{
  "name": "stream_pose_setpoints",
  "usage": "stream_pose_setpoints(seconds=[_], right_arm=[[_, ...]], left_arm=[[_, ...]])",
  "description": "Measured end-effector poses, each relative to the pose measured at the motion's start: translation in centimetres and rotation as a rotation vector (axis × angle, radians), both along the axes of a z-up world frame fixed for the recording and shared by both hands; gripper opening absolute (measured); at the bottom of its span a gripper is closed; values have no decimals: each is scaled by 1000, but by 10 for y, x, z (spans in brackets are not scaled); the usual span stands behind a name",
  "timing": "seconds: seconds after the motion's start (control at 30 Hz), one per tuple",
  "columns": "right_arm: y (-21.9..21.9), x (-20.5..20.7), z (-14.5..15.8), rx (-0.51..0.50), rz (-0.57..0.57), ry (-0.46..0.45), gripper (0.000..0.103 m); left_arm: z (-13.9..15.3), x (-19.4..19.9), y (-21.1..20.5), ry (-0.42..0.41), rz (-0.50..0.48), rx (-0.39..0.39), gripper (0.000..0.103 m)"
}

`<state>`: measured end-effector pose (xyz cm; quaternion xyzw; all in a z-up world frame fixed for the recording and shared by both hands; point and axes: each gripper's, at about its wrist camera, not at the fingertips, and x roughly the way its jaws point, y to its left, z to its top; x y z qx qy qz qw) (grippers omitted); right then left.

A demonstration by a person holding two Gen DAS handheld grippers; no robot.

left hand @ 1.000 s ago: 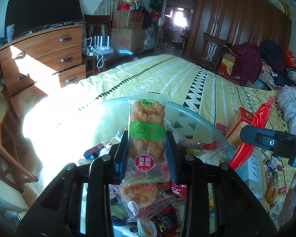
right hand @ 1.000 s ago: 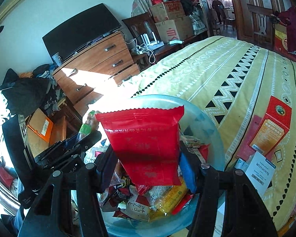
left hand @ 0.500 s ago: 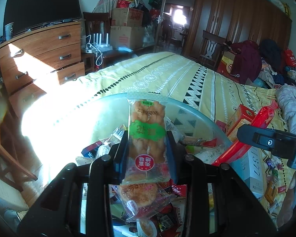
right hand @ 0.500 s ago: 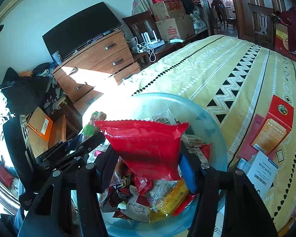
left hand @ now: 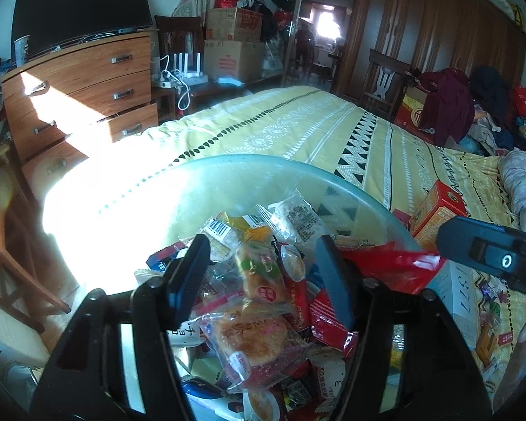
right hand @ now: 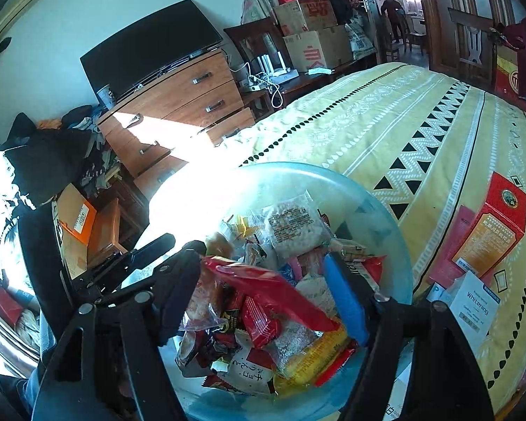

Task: Organize snacks
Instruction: 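Open both tools to drop the two packets into the glass bowl, then move both tools back over the snacks on the bed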

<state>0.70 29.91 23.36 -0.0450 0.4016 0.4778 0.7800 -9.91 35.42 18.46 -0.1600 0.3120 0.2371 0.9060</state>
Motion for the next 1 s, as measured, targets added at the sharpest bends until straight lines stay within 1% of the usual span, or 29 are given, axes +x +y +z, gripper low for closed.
stream_pose_setpoints(seconds=[0.03, 0.1, 0.2, 0.3, 0.37, 0.4, 0.43, 0.53, 0.6, 0.77, 0.9, 1.0], right_arm=[[-1, -1, 1, -3, -3, -7, 83], [-5, -4, 4, -11, -15, -30, 87], [-19, -14, 12, -1, -30, -78, 88], [-51, -32, 22, 20, -59, -157, 92], [-77, -42, 21, 26, -87, -182, 96], [-92, -46, 17, 25, -106, -189, 98], [-110, -50, 12, 21, -130, -188, 98], [-163, -61, -6, 4, -211, -178, 99], [-202, -68, -21, -7, -268, -149, 99], [-289, -88, -67, -130, -394, -131, 99], [-356, -102, -102, -206, -499, -105, 99], [-400, -114, -123, -248, -566, -93, 99]], left_arm=[[1, -1, 0, -2, 11, 4, 73], [2, -3, 1, -5, 18, 2, 79], [6, -5, -4, -8, 18, 12, 79], [14, -9, -16, -28, 13, 28, 81], [19, -11, -27, -38, 10, 42, 89], [21, -11, -31, -41, 12, 45, 98], [24, -12, -38, -50, 11, 50, 103], [35, -9, -64, -75, -21, 81, 103], [41, -5, -83, -89, -53, 99, 103], [56, 4, -146, -139, -155, 165, 103], [53, 15, -203, -123, -275, 182, 103], [47, 24, -241, -86, -325, 214, 103]])
